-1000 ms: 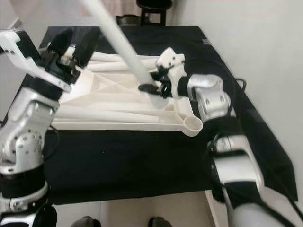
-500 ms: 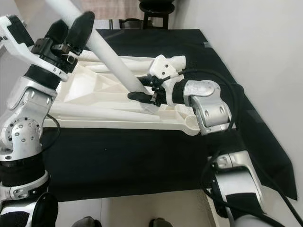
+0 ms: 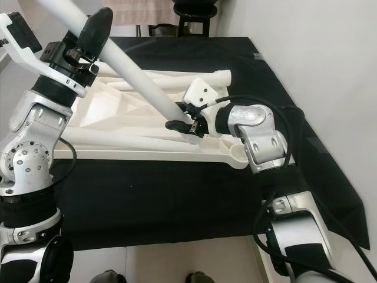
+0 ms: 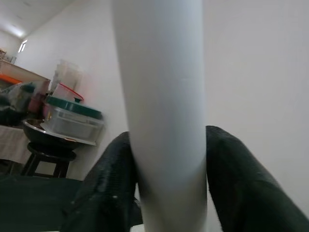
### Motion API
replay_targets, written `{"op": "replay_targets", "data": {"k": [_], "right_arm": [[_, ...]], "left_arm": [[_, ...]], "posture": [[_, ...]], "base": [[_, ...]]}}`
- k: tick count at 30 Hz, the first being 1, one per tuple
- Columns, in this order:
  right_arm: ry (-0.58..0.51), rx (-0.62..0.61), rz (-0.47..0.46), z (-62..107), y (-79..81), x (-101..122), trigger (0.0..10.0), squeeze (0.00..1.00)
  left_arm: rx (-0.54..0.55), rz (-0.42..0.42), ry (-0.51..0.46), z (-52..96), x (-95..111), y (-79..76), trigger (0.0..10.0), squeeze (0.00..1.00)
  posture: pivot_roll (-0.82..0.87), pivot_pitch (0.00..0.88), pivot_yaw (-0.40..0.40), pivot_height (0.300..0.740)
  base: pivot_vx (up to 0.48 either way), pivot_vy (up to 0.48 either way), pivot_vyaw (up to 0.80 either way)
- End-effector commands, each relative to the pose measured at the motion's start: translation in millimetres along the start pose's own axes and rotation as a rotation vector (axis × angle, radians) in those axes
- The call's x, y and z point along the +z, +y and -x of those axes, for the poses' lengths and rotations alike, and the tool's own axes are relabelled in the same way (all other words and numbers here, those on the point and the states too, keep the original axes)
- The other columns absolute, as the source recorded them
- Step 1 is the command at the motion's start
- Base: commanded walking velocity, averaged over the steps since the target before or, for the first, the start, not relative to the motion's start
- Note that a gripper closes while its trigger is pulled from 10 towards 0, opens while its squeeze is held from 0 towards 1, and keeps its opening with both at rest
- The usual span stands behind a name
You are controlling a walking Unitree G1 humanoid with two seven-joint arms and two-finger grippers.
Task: Building children table
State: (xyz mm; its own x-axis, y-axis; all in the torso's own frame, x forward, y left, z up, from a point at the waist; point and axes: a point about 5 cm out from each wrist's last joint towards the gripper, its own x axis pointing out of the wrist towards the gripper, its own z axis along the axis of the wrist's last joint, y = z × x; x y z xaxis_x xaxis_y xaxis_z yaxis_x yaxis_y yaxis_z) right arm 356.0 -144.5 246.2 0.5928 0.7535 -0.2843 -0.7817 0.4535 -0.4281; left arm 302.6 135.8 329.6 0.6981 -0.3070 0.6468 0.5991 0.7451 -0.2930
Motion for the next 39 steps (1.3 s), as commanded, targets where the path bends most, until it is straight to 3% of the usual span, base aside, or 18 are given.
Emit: {"op": "replay_targets", "data": {"k": [1,2,6,9,12,13,20,21,23,24,25,27,28,29,33,35,39], "right_arm": [[0.006,-0.014,0.007,-3.2,-1.3,2,0.0,0.0],[0.003,-0.032,-0.008,-4.3,-3.2,2,10.0,0.0],[-0.019,-0.067,-0.034,-6.1,-6.8,4,10.0,0.0],[-0.115,-0.138,0.012,-7.6,-9.4,12,10.0,0.0],[-0.139,-0.192,-0.001,-9.8,-12.6,10,10.0,0.0],[-0.144,-0.186,-0.01,-10.2,-12.6,10,10.0,1.0],[-0.222,-0.1,-0.03,-8.3,-5.5,16,10.0,1.0],[-0.245,-0.039,-0.015,-7.4,1.6,18,10.0,1.0],[-0.254,-0.016,-0.005,-7.6,4.6,19,10.0,1.0],[-0.238,0.033,0.031,-11.3,10.7,18,10.0,1.0],[-0.238,0.033,0.031,-11.3,10.7,18,10.0,1.0],[-0.212,0.081,0.066,-17.8,17.1,17,10.0,0.99],[-0.206,0.1,0.066,-22.1,19.8,18,10.0,0.6],[-0.197,0.116,0.069,-28.3,22.8,19,10.0,0.0],[-0.197,0.167,0.036,-42.4,29.2,28,10.0,0.0],[-0.197,0.167,0.036,-42.4,29.2,28,10.0,0.0],[-0.232,0.198,-0.01,-47.0,34.3,31,10.0,0.0]], "left_arm": [[-0.024,0.008,0.003,0.4,-1,-5.3,0.0,0.0],[-0.025,0.01,0.003,1.0,0,-5.2,0.0,0.0],[-0.022,0.015,-0.001,2.3,1,-3.9,0.0,0.0],[-0.025,0.015,0.001,2.1,1,-3.5,0.0,0.0],[-0.034,0.009,0.0,0.9,2,-3.5,0.0,0.0],[-0.037,0.008,0.0,0.4,3,-3.3,0.0,0.0],[-0.09,-0.004,0.015,-1.5,5,-3.5,0.0,0.0],[-0.214,-0.04,0.084,-2.7,3,-10.3,0.0,0.0],[-0.275,-0.061,0.124,-2.6,1,-13.6,0.0,0.0],[-0.402,-0.092,0.185,-1.3,-1,-22.0,0.0,0.0],[-0.402,-0.092,0.185,-1.3,-1,-22.0,0.0,0.0],[-0.52,-0.105,0.227,0.4,-2,-29.6,0.0,0.0],[-0.564,-0.106,0.247,0.1,-3,-31.5,0.0,0.0],[-0.615,-0.119,0.275,-1.4,-4,-32.7,0.0,0.0],[-0.793,-0.135,0.298,-11.3,0,-44.6,0.0,0.0],[-0.793,-0.135,0.298,-11.3,0,-44.6,0.0,0.0],[-0.91,-0.121,0.268,-25.2,13,-56.0,0.0,0.0]], "posture": [[-0.01,0.074,-0.03,0.74],[-0.01,0.075,-0.032,0.74],[-0.01,0.075,-0.031,0.74],[-0.01,0.074,-0.03,0.74],[-0.01,0.073,-0.029,0.74],[-0.01,0.073,-0.03,0.74],[-0.01,0.072,-0.028,0.74],[0.0,0.07,-0.027,0.74],[0.0,0.07,-0.027,0.74],[-0.01,0.072,-0.021,0.74],[-0.01,0.072,-0.021,0.74],[-0.01,0.07,-0.017,0.74],[-0.01,0.067,-0.015,0.74],[-0.01,0.068,-0.015,0.74],[-0.02,0.065,-0.018,0.74],[-0.02,0.065,-0.018,0.74],[-0.02,0.057,-0.018,0.74]], "base": [[0.0,0.0,0.0],[0.0,0.0,0.0],[0.0,0.0,0.0],[0.0,0.0,0.0],[0.0,0.0,0.0],[0.0,0.0,0.0],[0.0,0.0,0.0],[0.0,0.0,0.0],[0.0,0.0,0.0],[0.0,0.0,0.0],[0.0,0.0,0.0],[0.0,0.0,0.0],[0.0,0.0,0.0],[0.0,0.0,0.0],[0.0,0.0,0.0],[0.0,0.0,0.0],[0.0,0.0,0.0]]}}
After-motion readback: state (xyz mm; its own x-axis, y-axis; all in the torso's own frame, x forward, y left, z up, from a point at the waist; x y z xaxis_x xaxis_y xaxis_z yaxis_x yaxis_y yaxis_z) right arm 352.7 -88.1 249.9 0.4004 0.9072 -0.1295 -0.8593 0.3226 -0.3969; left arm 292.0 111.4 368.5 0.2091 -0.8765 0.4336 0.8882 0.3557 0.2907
